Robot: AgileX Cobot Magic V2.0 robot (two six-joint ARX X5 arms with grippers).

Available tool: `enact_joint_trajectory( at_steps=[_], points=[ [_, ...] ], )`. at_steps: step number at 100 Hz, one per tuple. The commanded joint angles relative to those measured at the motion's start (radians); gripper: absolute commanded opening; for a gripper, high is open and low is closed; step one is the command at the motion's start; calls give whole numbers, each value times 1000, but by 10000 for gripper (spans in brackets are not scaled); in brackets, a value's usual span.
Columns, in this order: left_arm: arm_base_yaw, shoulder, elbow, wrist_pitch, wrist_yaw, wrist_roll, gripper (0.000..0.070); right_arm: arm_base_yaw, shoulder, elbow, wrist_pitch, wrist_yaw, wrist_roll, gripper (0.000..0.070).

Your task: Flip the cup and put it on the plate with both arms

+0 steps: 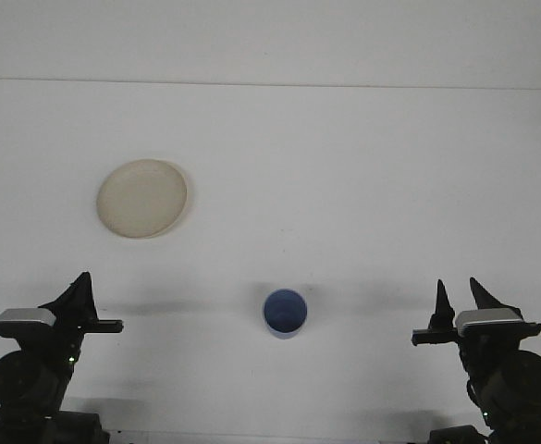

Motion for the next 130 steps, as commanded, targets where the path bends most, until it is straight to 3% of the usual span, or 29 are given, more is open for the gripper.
enact_joint_trajectory(
  at_steps=[1, 20, 40, 80, 87, 98, 104, 109, 130],
  points=[
    [2, 75, 113, -78, 4, -15, 11, 1, 1, 10, 11, 0, -11, 347],
    [2, 326, 403, -367, 4, 61, 11, 1, 1, 10, 9, 0, -11, 347],
    [2, 538, 602, -587, 4, 68, 11, 1, 1, 10, 9, 1, -11, 347],
    [-8, 626, 639, -634, 4, 55, 22, 1, 1, 10, 9, 1, -11, 347],
    [-8, 626, 639, -636, 4, 35, 105, 1, 1, 10, 9, 1, -11, 347],
    [-8, 627, 639, -635, 4, 32, 410, 1, 1, 10, 9, 1, -11, 346],
    [-8, 627, 639, -634, 4, 33, 514, 1, 1, 10, 9, 1, -11, 347],
    [-8, 627, 639, -635, 4, 33, 551, 1, 1, 10, 9, 1, -11, 347],
    [-11, 638, 653, -643, 13, 33, 550, 1, 1, 10, 9, 0, -11, 347]
  ],
)
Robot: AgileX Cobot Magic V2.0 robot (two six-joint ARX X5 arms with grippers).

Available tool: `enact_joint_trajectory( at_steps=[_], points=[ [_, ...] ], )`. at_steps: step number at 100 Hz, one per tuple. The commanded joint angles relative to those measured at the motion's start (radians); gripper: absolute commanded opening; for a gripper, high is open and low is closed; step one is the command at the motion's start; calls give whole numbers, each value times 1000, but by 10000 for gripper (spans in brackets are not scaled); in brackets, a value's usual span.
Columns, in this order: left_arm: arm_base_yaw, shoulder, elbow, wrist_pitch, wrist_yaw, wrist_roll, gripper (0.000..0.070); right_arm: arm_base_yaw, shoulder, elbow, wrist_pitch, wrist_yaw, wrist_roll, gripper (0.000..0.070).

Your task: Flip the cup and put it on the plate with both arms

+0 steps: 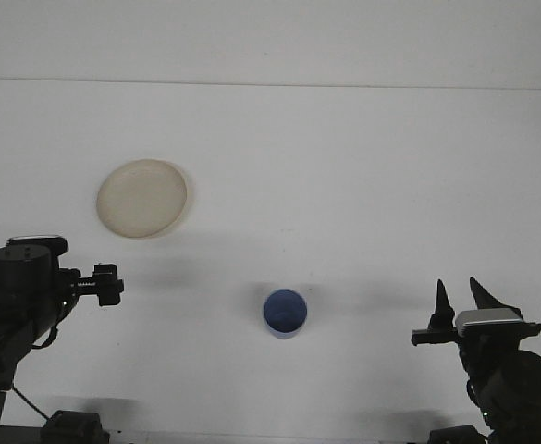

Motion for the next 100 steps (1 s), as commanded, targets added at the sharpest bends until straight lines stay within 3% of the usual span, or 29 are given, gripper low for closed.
enact_joint_trajectory(
  at_steps=[1, 17, 67, 100],
  points=[
    [-5, 18, 38, -1, 14, -5, 550, 1, 1, 10, 10, 0, -11, 347],
    [-67, 109, 118, -23, 100, -6, 543, 1, 1, 10, 10, 0, -11, 347],
    [-550, 550, 352, 47, 101, -79, 543, 1, 1, 10, 9, 0, -11, 347],
    [-726, 749, 431, 53, 101, -85, 543, 1, 1, 10, 9, 0, -11, 347]
  ],
)
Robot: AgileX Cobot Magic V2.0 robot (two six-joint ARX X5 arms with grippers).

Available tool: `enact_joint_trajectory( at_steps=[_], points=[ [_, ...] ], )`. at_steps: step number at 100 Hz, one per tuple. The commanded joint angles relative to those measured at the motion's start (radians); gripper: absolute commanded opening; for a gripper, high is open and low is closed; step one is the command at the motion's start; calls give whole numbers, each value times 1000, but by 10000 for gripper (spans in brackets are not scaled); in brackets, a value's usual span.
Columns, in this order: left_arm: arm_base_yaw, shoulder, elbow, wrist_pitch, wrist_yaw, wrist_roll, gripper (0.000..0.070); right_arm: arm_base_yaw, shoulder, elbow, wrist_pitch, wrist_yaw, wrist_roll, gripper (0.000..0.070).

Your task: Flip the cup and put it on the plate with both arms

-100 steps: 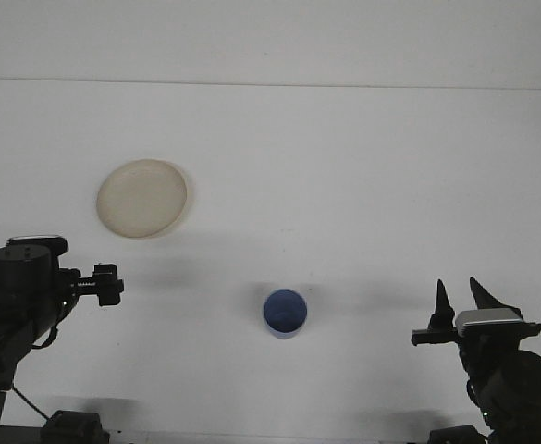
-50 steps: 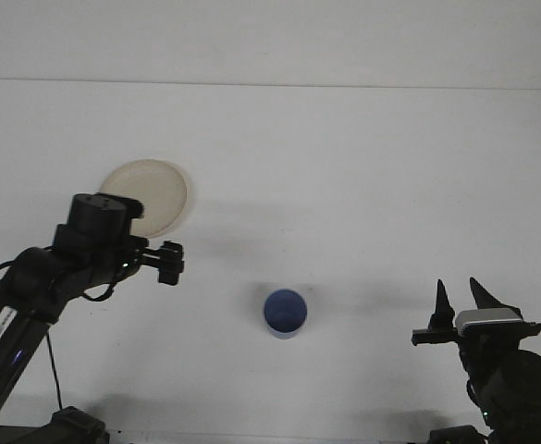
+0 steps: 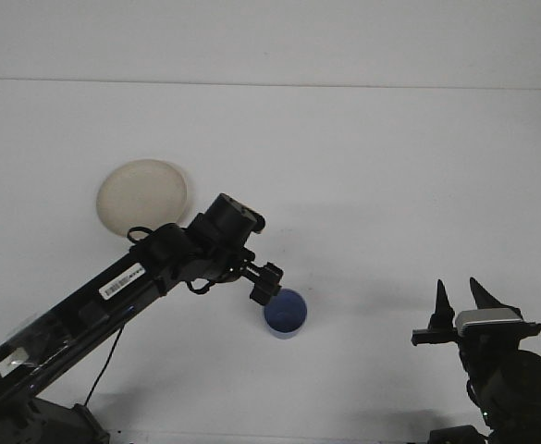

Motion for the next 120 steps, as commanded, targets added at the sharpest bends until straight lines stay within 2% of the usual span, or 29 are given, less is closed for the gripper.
enact_joint_trajectory(
  at_steps=[1, 40, 48, 55, 67, 69, 71, 88, 105, 120],
  points=[
    [-20, 42, 21, -3, 1, -8, 543, 1, 1, 10, 9, 0, -11, 347],
    [-91, 218, 21, -26, 2, -7, 542, 1, 1, 10, 9, 0, -11, 347],
    [-97, 242, 21, -27, 2, -7, 519, 2, 1, 10, 9, 0, -11, 347],
    [-102, 261, 21, -27, 2, -6, 403, 1, 1, 10, 9, 0, -11, 347],
    [-107, 281, 21, -27, 2, -5, 100, 1, 1, 10, 9, 0, -11, 347],
    [-108, 282, 21, -27, 2, -4, 30, 2, 1, 10, 9, 0, -11, 347],
    [-108, 282, 21, -26, 2, -3, 0, 2, 1, 10, 9, 0, -11, 347],
    [-106, 279, 35, -33, 1, -3, 9, 2, 1, 10, 9, 0, -11, 347],
    [-58, 269, 121, -103, -3, 30, 9, 2, 1, 10, 9, 0, -11, 347],
    [40, 268, 242, -192, -56, 74, 9, 2, 1, 10, 9, 0, -11, 347]
  ],
)
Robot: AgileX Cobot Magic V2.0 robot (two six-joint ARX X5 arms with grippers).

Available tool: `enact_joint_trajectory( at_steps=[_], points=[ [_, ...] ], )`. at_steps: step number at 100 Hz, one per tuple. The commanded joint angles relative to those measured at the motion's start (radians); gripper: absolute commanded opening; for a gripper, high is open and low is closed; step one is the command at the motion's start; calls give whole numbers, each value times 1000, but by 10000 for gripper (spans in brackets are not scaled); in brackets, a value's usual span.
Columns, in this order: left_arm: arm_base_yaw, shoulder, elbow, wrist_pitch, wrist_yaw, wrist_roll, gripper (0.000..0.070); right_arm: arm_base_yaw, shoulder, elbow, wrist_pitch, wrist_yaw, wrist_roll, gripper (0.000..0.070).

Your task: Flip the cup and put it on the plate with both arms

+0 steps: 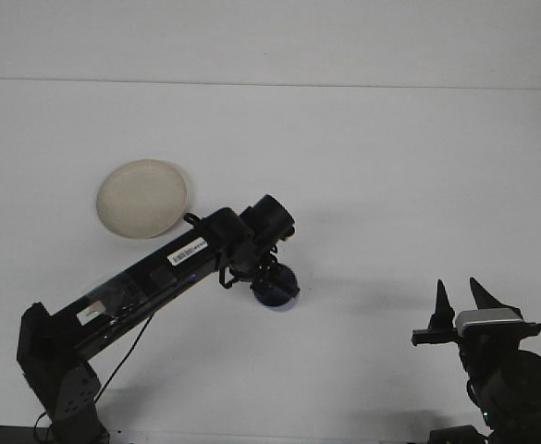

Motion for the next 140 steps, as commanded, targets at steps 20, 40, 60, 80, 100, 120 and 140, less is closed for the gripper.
enact_joint_trajectory(
  at_steps=[20, 40, 60, 80, 100, 120, 140],
  points=[
    [234, 10, 172, -93, -100, 72, 10, 2, 1, 10, 9, 0, -11, 346],
    [486, 19, 182, -75, -112, 75, 10, 1, 1, 10, 9, 1, -11, 347],
    [687, 53, 182, -21, -111, 64, 10, 1, 1, 10, 9, 1, -11, 347],
    [771, 101, 182, -10, -106, 63, 10, 1, 1, 10, 9, 1, -11, 347],
    [787, 151, 182, 16, -67, 63, 10, 1, 1, 10, 9, 1, -11, 347],
    [787, 195, 182, 20, -67, 63, 10, 1, 1, 10, 9, 1, -11, 347],
    [787, 212, 182, 31, -67, 63, 44, 2, 1, 10, 8, 1, -11, 347]
  ],
)
